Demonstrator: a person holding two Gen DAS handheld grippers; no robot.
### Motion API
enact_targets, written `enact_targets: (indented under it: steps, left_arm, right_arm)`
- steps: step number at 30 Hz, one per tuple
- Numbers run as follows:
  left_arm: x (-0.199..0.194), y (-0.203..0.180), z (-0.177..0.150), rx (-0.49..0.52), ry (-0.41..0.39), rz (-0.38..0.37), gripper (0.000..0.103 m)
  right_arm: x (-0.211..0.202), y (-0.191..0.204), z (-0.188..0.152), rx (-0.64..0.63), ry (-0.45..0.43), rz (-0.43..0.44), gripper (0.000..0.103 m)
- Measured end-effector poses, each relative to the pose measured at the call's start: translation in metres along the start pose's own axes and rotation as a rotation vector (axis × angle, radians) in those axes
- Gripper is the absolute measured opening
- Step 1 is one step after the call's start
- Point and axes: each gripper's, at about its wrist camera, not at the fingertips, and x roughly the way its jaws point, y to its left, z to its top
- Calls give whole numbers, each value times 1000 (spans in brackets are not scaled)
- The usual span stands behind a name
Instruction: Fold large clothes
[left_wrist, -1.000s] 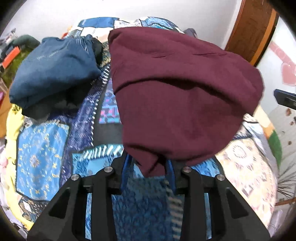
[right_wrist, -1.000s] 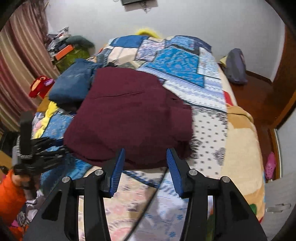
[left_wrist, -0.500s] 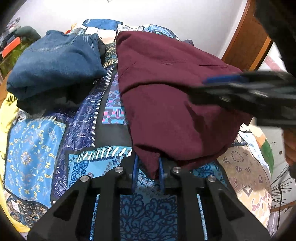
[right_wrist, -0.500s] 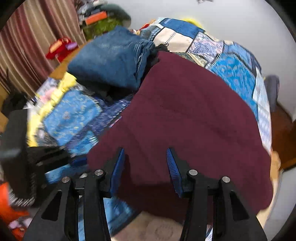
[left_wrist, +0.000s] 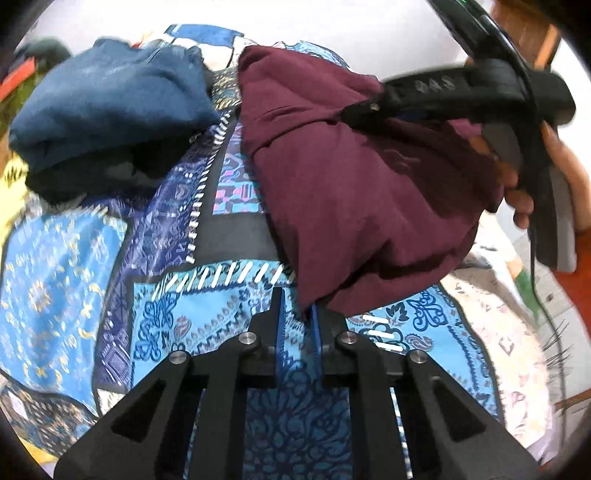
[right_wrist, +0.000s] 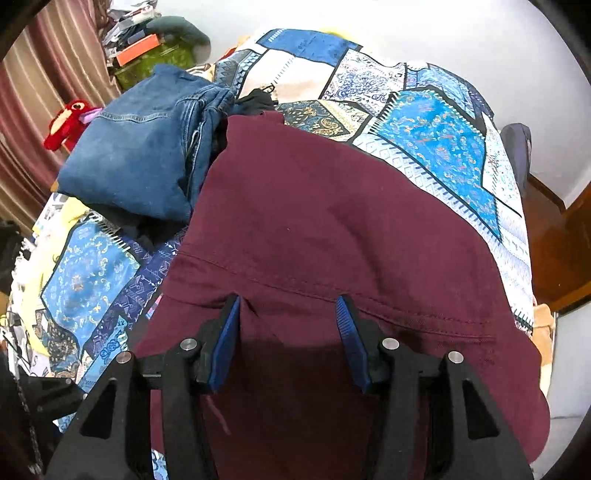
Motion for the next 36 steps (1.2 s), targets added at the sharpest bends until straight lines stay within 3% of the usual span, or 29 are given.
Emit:
enact_targets:
  steps: [5,7,10,13,17,21,23,25,27,29,30,31,32,36]
  left_arm:
    - [-12,10,3,-42,33,-46,14]
    - [-25,10,4,-17,28,-20,14]
    - [-46,8,13,11,-18,47,14]
    - [-59,7,32,28,-60,90,14]
    - [-51,1,67,12,-78,83,16]
    - [-32,-18,101,-7,-82,46,33]
    - [-24,-29,111,-9,-81,16,41]
    - [-13,-39,119,-5,-92,14,57]
    - [0,-44,122,-1,-78,34,59]
    - [25,-48,116,33,-12,59,60]
    - [31,-49,113,50,-3,82,64]
    - [37,-51,105,88,-16,136,72]
    - [41,-52,98,109,-17,156,73]
    - [36,-38,81,70,-11,115,78]
  right_arm:
    - [-31,-25,-13,35,-19,17,48]
    - [-49,-34,-25,40,-36,35,50]
    - [-68,-46,-40,44,-55,-24,51]
    - [-85,-62,-51,73,-87,-2,51]
    - [-91,-74,-61,97,-112,-5,51]
    - [-64,-79,-75,85,-67,-97,58]
    - [-52,-87,-83,112,-55,-79,60]
    - [-50,-96,-90,143,-77,-54,63]
    - [-50,-102,-93,161,-92,-44,66]
    - [-51,-107,-98,187,-94,-37,70]
    - [-49,-112,-102,207,-90,-36,77]
    - [-48,-116,-106,231,-81,-14,77]
    - [-46,-120,-111,265,-69,24,77]
    - [-51,-119,-129,298,-65,80,77]
